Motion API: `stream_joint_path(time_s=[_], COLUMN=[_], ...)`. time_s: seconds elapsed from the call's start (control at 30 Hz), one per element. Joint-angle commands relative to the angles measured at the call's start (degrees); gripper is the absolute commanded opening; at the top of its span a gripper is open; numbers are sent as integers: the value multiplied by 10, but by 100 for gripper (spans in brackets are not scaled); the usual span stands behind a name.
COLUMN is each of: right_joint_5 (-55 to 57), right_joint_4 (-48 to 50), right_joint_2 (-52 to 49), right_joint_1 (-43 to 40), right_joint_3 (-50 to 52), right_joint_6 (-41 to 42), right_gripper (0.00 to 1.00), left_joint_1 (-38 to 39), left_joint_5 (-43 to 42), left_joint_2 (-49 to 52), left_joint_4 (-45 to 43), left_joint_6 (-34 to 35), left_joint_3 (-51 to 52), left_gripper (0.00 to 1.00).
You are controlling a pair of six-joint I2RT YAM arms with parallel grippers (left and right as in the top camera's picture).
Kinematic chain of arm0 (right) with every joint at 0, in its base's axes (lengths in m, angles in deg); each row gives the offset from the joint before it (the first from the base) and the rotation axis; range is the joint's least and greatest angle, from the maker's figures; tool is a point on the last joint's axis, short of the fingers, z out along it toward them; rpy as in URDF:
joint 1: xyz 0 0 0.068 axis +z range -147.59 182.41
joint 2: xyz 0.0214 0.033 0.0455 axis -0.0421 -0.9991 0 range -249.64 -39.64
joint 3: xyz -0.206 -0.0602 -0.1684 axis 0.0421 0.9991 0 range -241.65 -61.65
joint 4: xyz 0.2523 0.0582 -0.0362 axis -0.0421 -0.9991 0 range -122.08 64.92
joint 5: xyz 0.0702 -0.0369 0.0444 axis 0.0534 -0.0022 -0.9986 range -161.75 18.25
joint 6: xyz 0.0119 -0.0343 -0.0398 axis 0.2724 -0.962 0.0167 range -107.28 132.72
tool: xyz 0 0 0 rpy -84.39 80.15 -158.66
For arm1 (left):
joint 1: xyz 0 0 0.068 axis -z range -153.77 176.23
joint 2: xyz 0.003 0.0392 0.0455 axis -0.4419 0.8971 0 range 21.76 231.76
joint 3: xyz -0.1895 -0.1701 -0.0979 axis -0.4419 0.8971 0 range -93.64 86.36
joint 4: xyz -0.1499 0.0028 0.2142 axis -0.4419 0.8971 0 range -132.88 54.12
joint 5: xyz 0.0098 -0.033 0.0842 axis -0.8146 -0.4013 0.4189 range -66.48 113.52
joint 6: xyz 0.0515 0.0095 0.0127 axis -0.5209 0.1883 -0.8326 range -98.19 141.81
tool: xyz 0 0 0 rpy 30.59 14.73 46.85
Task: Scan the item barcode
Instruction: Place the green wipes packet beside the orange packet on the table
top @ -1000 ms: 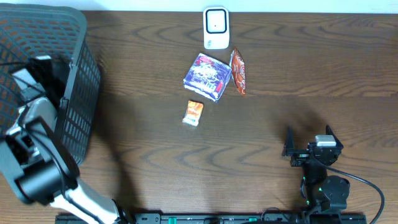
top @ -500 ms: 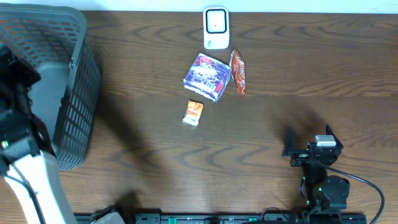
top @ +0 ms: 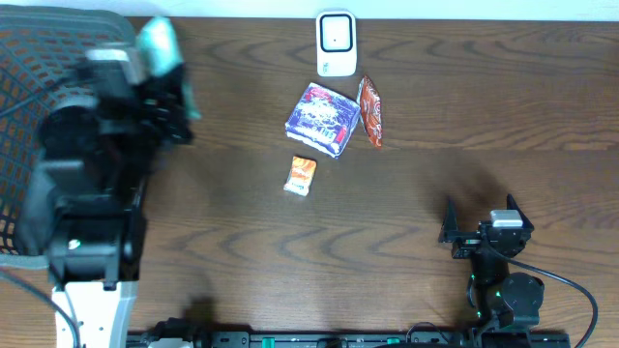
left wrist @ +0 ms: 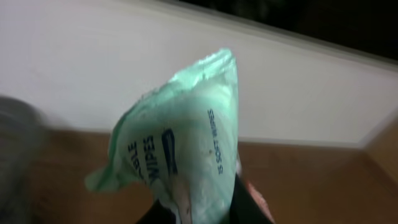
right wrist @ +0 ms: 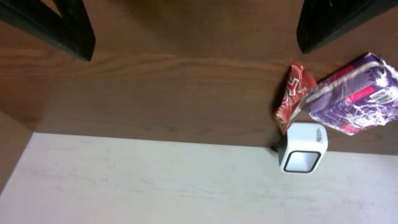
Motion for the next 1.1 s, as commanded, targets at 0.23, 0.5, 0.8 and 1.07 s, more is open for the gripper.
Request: stream_joint_path(time_s=[0.23,0.5,0.8,1.07], right_joint_5=[5,5,5,5], right_joint_4=[-1,-1,-1,-1], right_joint_2=[3,3,3,3], right_joint_1=[-4,-4,-4,-4], right_joint_3=[2,2,2,2], right_joint_6=[-7,-7,-7,-7], right_gripper=[99,99,99,99], left_joint_1=[119,167,168,168], left_joint_5=[-9,25,136,144], left_joint_2=[172,346,431,433], left_joint_4=[82,92,127,158], left_joint_6=[7,7,8,8], left_joint_3=[5,5,6,6], left_gripper=[7,7,8,54])
